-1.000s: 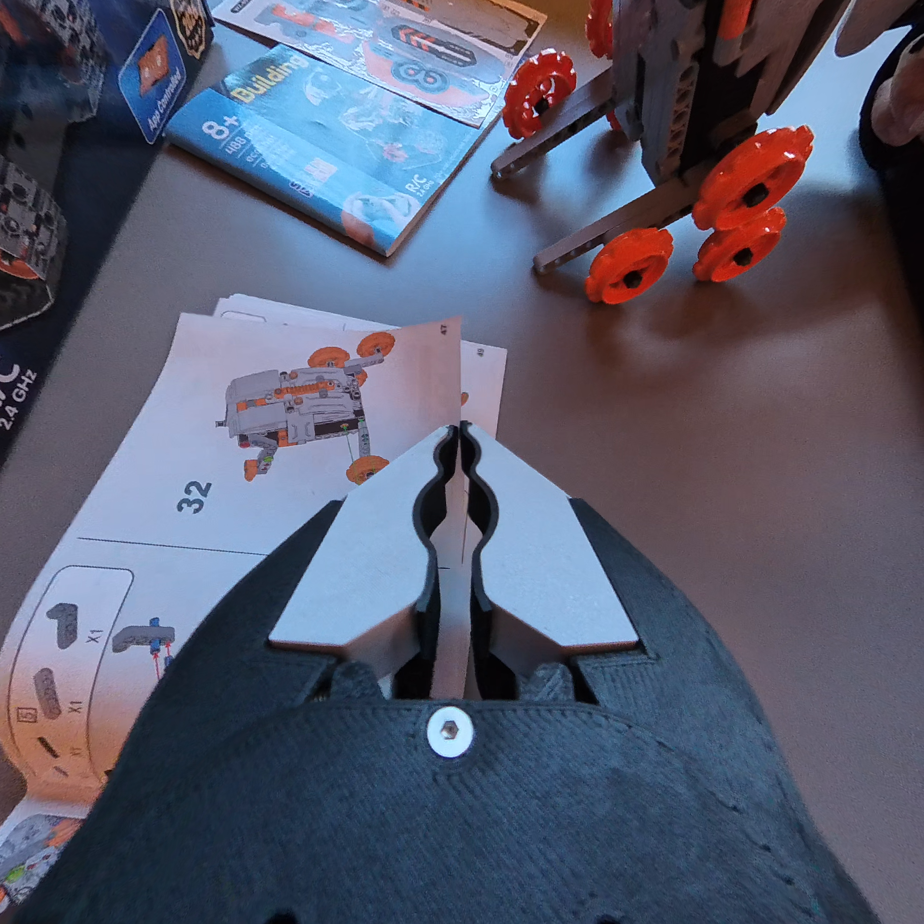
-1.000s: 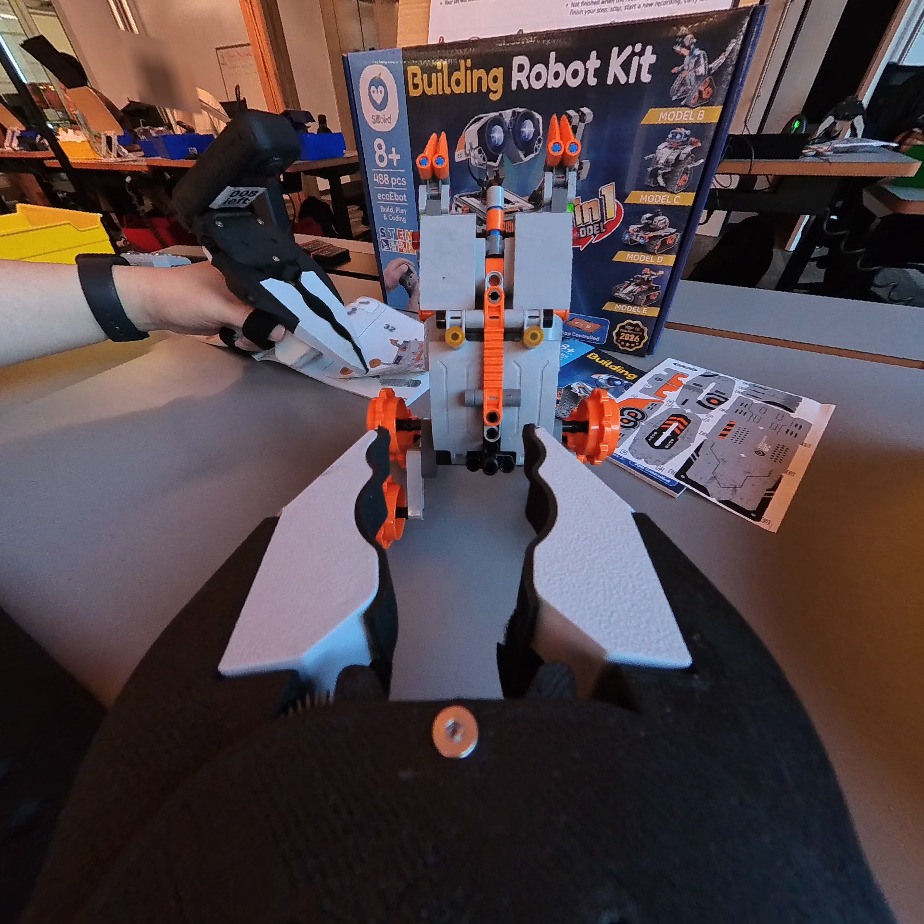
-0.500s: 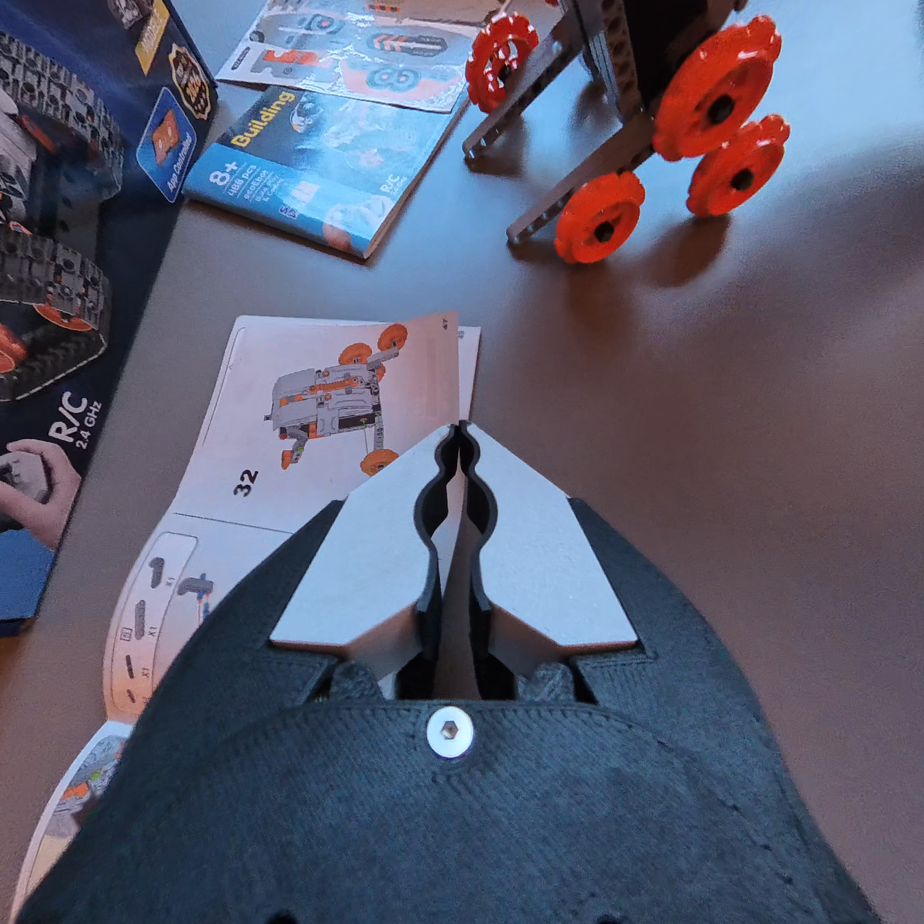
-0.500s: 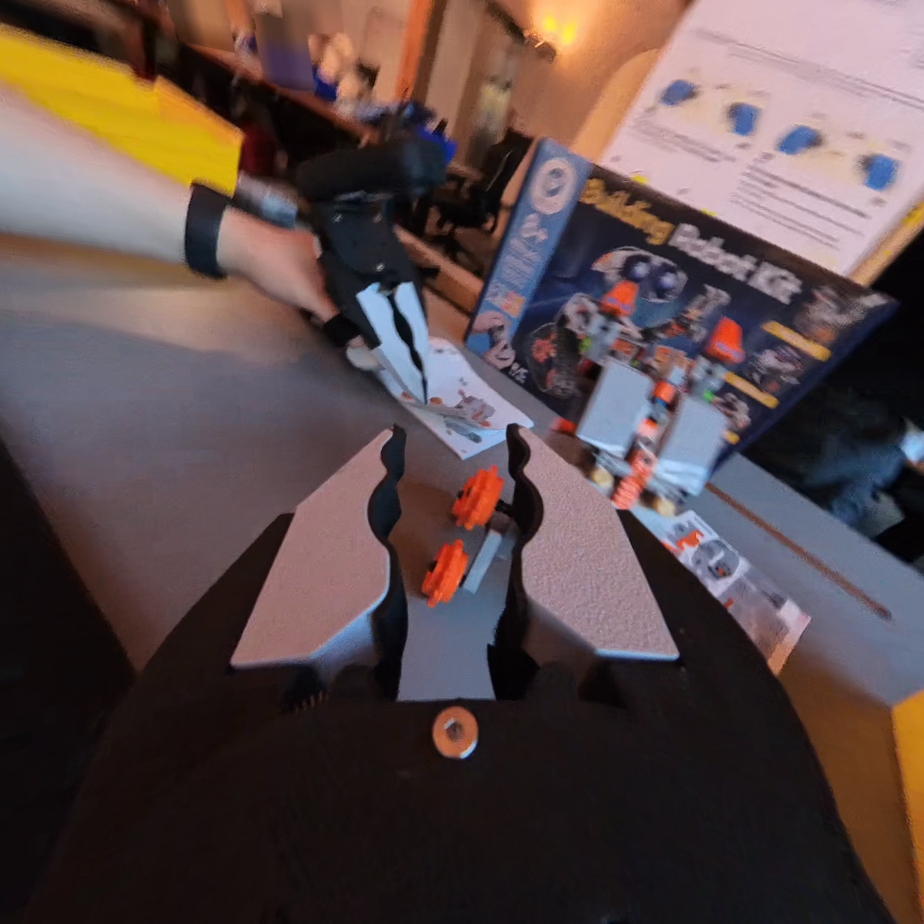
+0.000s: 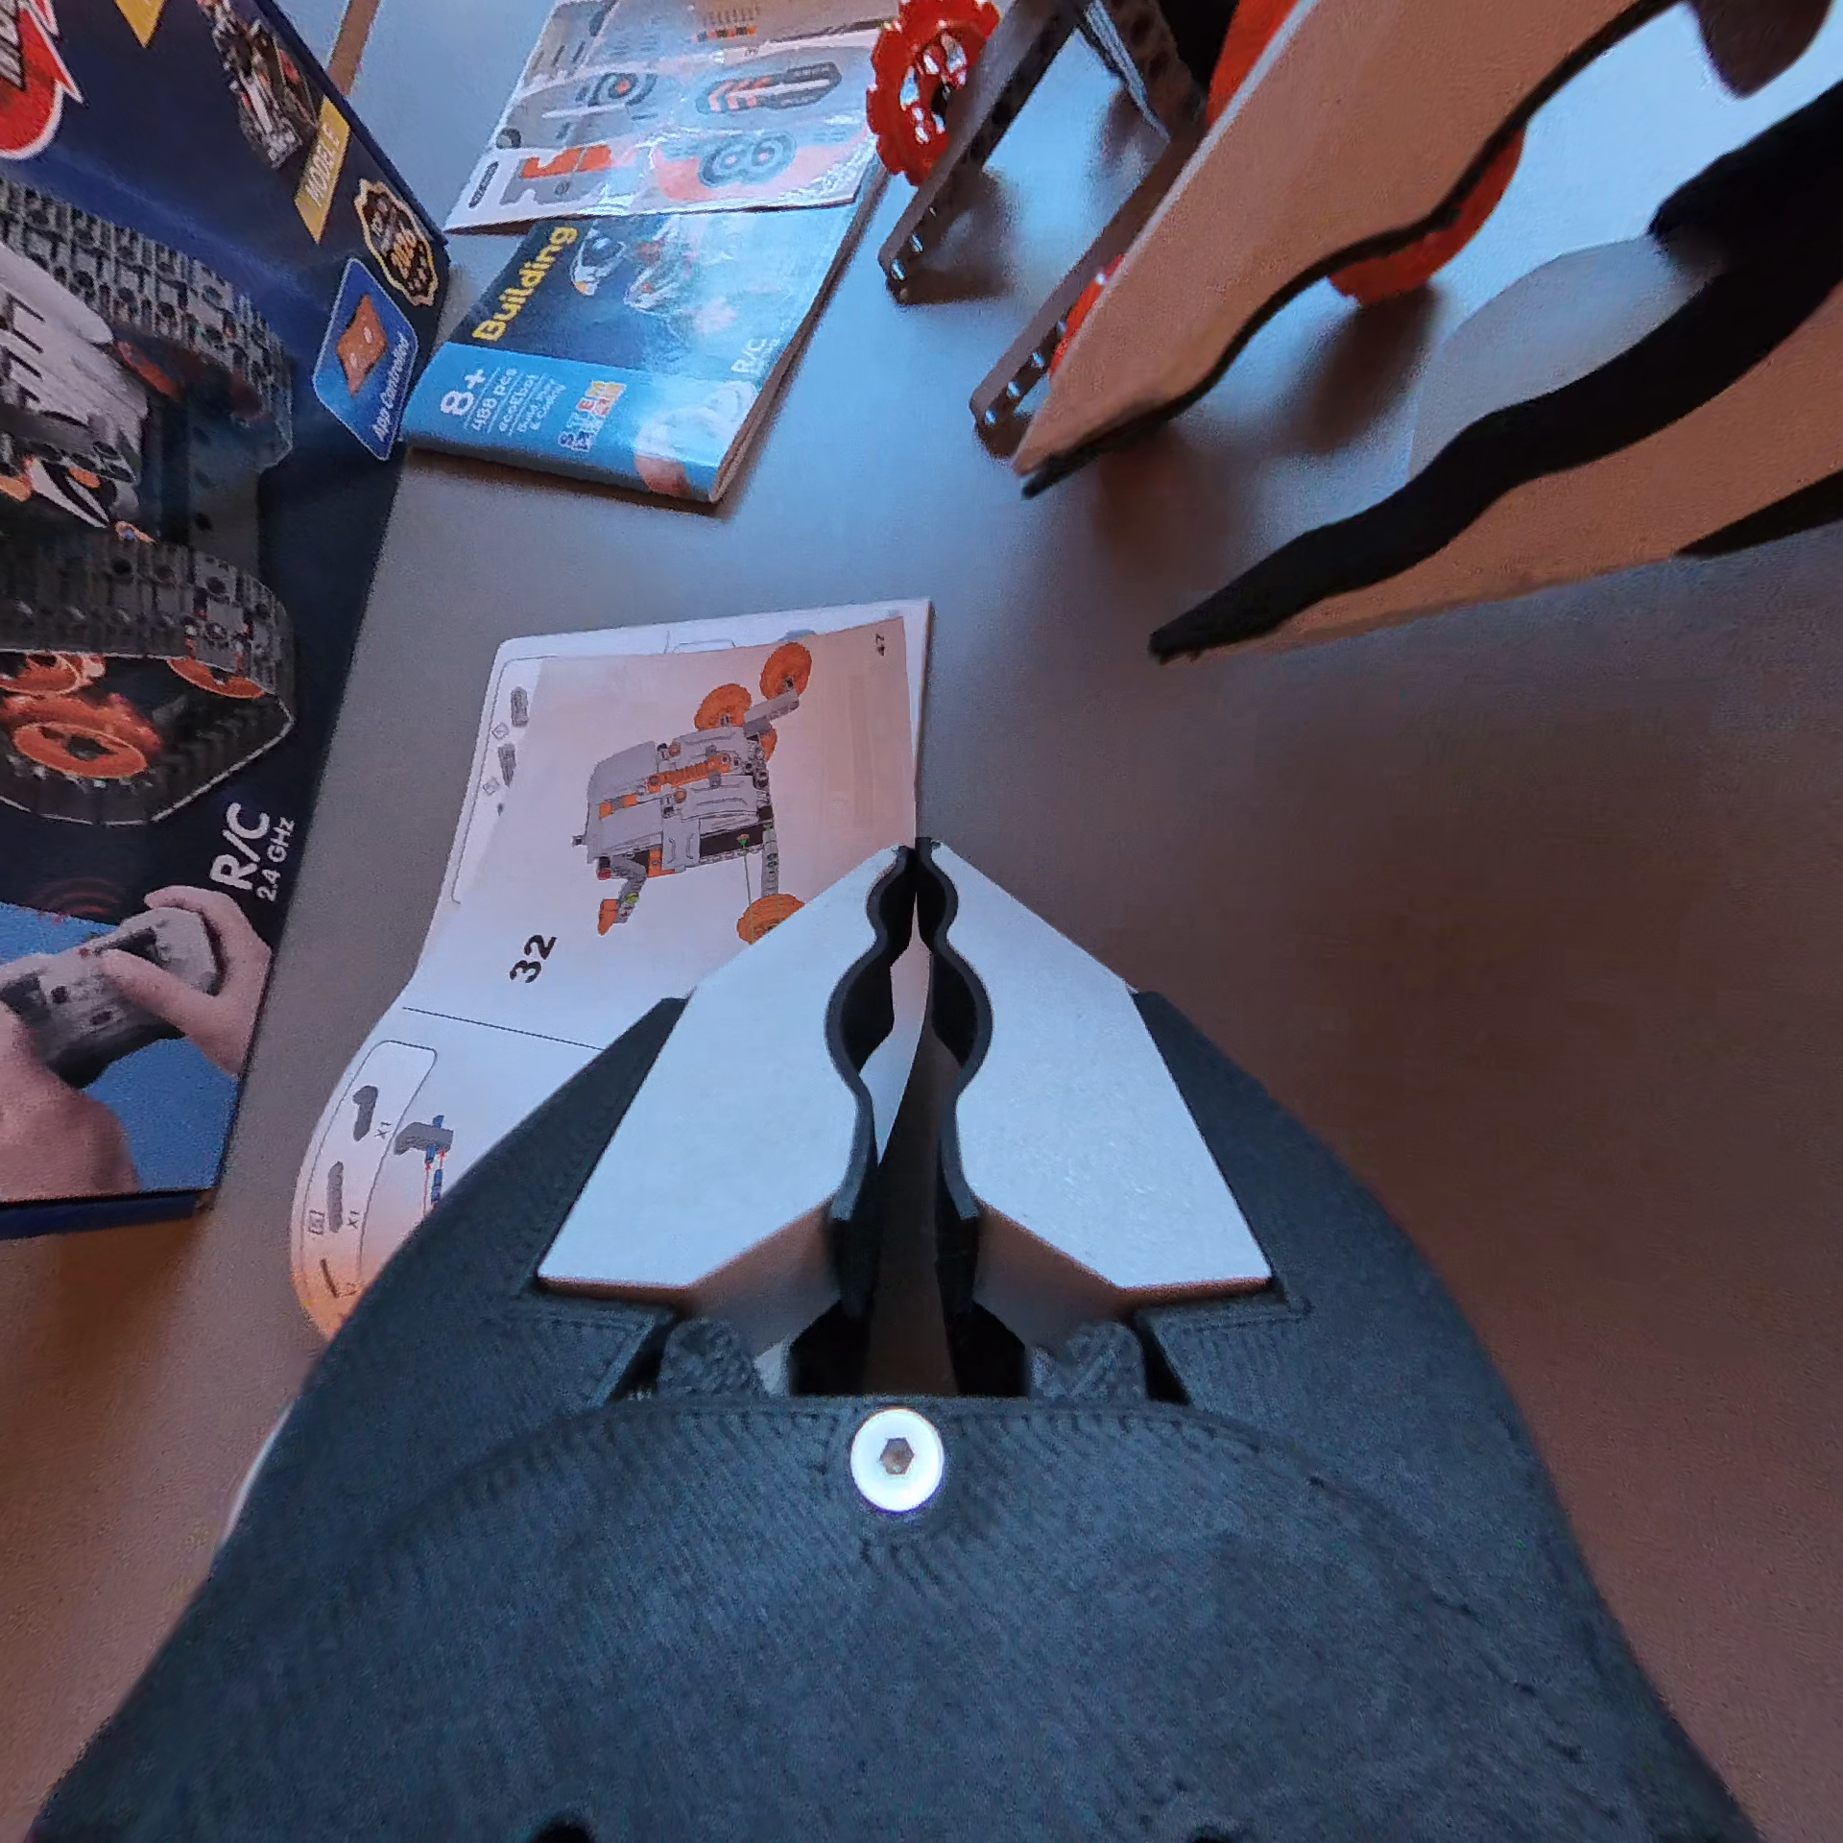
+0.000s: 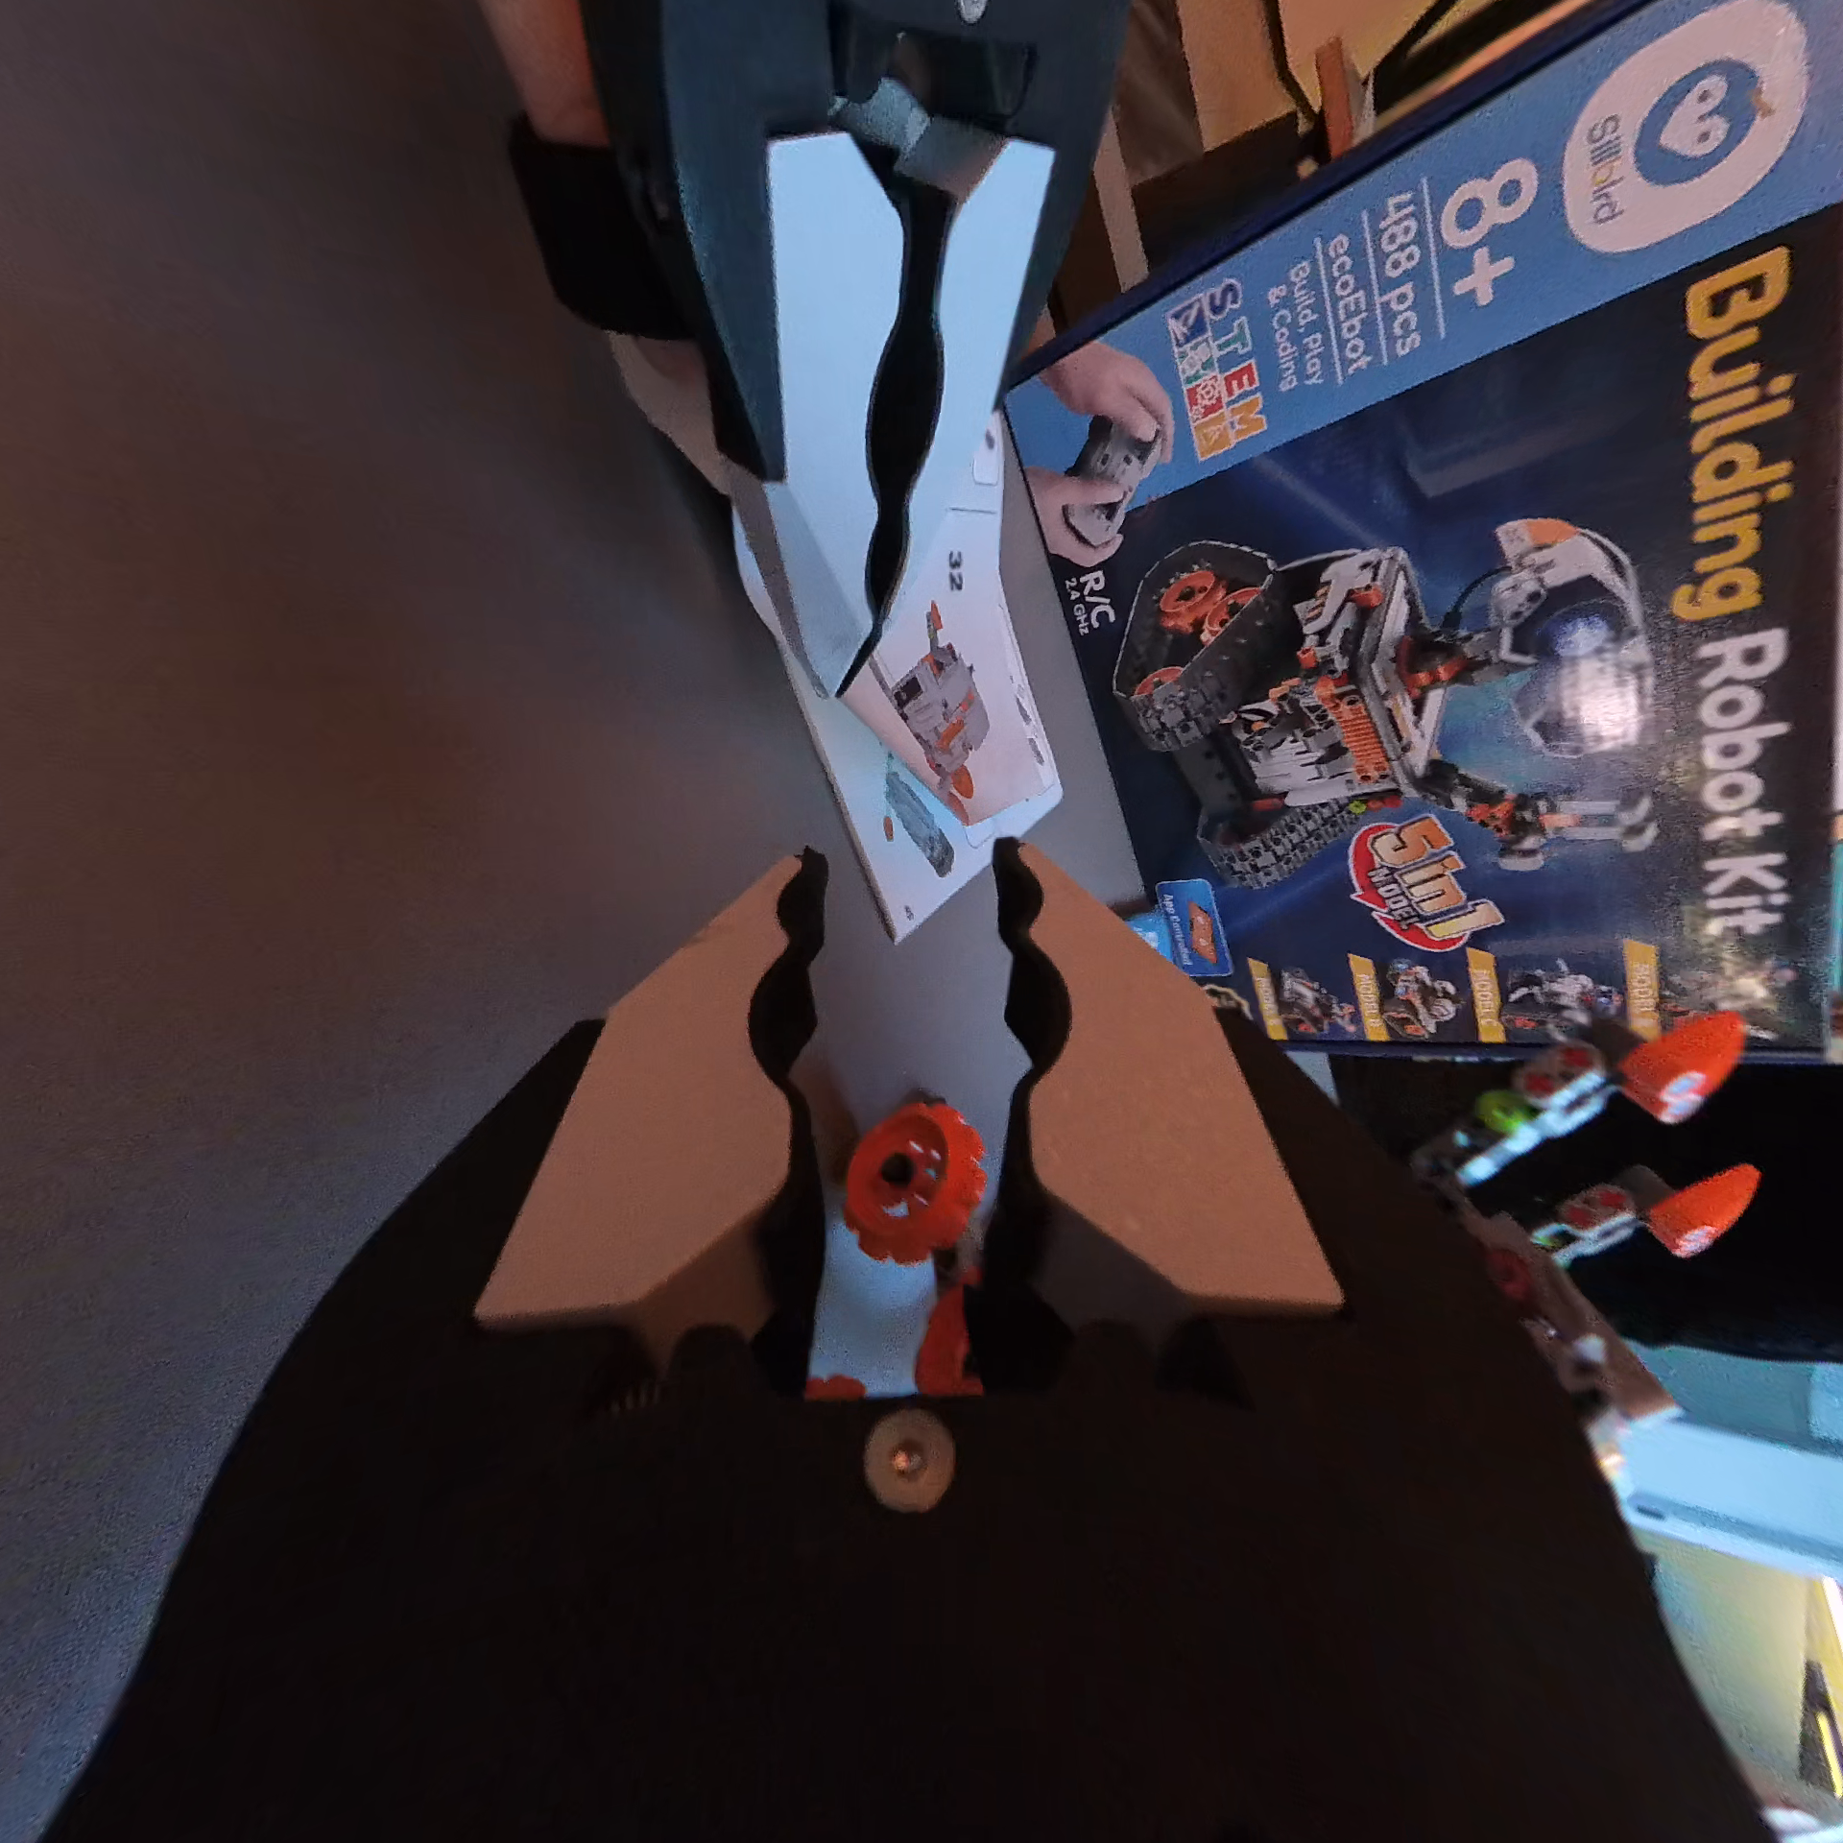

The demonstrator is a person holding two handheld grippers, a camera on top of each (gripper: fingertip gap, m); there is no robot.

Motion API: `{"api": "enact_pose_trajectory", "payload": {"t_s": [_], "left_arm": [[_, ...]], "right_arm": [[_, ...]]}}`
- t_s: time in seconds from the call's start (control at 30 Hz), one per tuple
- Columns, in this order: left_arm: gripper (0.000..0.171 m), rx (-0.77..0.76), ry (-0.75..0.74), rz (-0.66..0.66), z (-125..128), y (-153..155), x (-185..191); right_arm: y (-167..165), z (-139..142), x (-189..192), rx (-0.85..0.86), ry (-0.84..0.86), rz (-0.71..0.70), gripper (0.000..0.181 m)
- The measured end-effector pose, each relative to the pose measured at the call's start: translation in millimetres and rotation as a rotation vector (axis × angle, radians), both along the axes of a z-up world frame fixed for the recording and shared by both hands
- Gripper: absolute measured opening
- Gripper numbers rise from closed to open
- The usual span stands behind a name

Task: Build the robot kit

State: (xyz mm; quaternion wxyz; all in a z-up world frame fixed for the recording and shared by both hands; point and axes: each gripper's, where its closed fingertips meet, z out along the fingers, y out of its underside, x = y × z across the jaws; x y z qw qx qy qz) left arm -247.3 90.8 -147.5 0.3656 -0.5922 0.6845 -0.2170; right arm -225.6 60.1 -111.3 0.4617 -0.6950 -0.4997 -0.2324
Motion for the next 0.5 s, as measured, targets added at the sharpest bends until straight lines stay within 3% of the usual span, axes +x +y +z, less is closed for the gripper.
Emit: {"api": "enact_pose_trajectory", "payload": {"t_s": [0.23, 0.5], "left_arm": [[0.0, 0.155, 0.058, -0.044, -5.0, -1.3, -9.4], [0.0, 0.296, 0.106, -0.082, -8.6, -4.3, -18.2]], "right_arm": [[11.8, -26.2, 3.7, -0.1, 0.149, -0.163, 0.034], [23.3, -24.1, -0.1, 0.051, -0.042, -0.031, 0.033]]}}
